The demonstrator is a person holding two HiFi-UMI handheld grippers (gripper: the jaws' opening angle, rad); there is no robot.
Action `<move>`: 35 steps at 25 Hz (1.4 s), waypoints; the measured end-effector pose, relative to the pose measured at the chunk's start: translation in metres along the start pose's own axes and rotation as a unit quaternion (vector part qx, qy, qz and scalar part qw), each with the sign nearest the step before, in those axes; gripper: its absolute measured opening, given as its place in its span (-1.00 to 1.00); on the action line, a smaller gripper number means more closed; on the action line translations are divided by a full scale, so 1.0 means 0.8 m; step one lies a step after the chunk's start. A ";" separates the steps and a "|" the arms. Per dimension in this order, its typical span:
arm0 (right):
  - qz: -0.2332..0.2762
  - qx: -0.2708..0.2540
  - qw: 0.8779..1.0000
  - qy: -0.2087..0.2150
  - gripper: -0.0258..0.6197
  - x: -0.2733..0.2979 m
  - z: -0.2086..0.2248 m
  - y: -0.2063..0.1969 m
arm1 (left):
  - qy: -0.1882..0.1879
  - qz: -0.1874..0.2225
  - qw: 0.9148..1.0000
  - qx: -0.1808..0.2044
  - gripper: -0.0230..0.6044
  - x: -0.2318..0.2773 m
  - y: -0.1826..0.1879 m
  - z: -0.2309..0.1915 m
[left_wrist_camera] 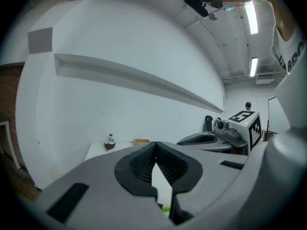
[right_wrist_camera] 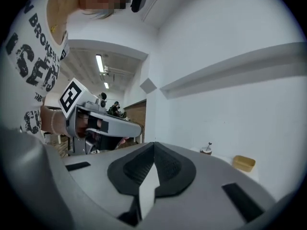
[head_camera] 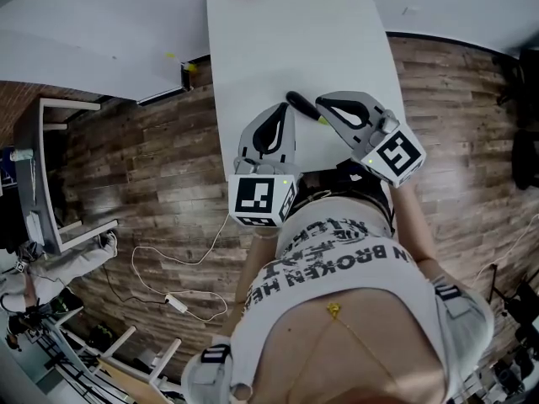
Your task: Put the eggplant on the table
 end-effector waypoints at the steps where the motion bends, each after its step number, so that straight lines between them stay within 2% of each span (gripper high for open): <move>1: 0.011 0.001 1.000 -0.005 -0.90 -0.004 0.000 0.007 | -0.002 0.006 1.000 0.004 -0.91 0.002 0.004 0.004; 10: 0.054 -0.007 0.998 -0.029 -0.90 -0.027 0.004 0.053 | -0.025 0.053 0.998 0.035 -0.91 0.010 0.040 0.032; 35: 0.054 -0.010 0.998 -0.030 -0.90 -0.042 0.000 0.063 | -0.027 0.048 0.998 0.039 -0.91 0.009 0.039 0.049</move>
Point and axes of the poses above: the fingertips, and each gripper's own axes: x forward along the fingers, z to its right, y out of its top, the point moved 6 cm from there along -x, backward along the fingers, and after that the axes turned 4 degrees about -x, right-handed, at the moved point
